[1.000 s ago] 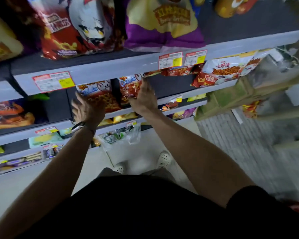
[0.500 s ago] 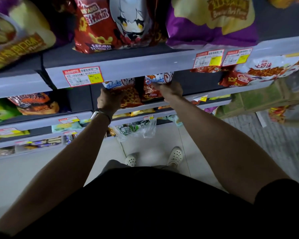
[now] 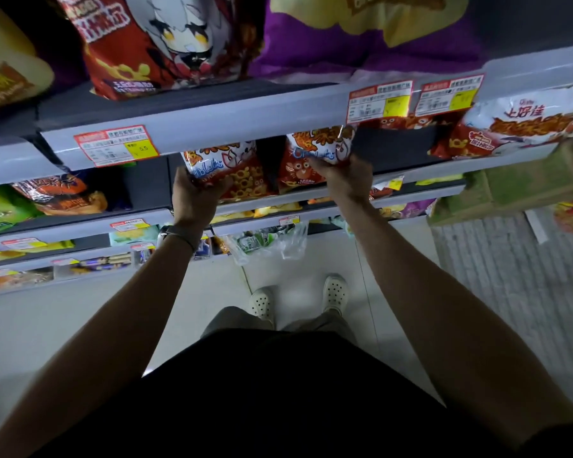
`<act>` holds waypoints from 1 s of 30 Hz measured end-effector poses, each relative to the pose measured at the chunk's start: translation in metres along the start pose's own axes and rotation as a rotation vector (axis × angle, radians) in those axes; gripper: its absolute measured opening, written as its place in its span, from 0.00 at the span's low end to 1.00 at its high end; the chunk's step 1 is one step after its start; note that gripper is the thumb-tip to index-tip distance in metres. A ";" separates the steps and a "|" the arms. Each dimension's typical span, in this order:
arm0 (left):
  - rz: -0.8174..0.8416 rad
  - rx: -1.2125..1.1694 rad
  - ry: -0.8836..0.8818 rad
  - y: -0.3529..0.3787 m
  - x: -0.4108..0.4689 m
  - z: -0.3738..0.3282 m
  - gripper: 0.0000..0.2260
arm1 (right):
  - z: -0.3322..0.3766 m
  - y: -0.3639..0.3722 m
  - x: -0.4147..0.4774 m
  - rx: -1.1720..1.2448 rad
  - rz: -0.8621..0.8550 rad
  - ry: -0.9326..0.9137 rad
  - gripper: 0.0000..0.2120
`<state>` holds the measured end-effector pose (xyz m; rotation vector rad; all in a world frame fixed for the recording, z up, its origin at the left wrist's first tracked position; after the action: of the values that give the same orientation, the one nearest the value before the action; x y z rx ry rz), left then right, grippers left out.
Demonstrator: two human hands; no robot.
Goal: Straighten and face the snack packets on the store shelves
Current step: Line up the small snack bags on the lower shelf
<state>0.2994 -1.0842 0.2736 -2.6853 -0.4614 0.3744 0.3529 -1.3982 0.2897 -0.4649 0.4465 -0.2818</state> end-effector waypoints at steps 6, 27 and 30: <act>-0.038 -0.127 0.023 0.052 -0.021 -0.029 0.25 | -0.032 -0.062 -0.003 0.130 -0.052 -0.084 0.23; 0.064 -0.159 0.096 0.209 -0.015 -0.079 0.33 | -0.068 -0.135 0.088 0.103 -0.203 -0.132 0.36; 0.062 -0.125 0.087 0.214 -0.015 -0.085 0.32 | -0.071 -0.134 0.092 0.061 -0.179 -0.152 0.39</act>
<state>0.3688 -1.3037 0.2635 -2.8289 -0.3892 0.2525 0.3770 -1.5726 0.2664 -0.4641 0.2475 -0.4282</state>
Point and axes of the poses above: each hand's wrist, its own x-axis towards the middle knuckle, its own y-axis out of the palm, z = x × y, the point moved 5 cm from there along x, towards the middle knuckle, and after that the axes turned 6 degrees about y, right-handed, at the moved point
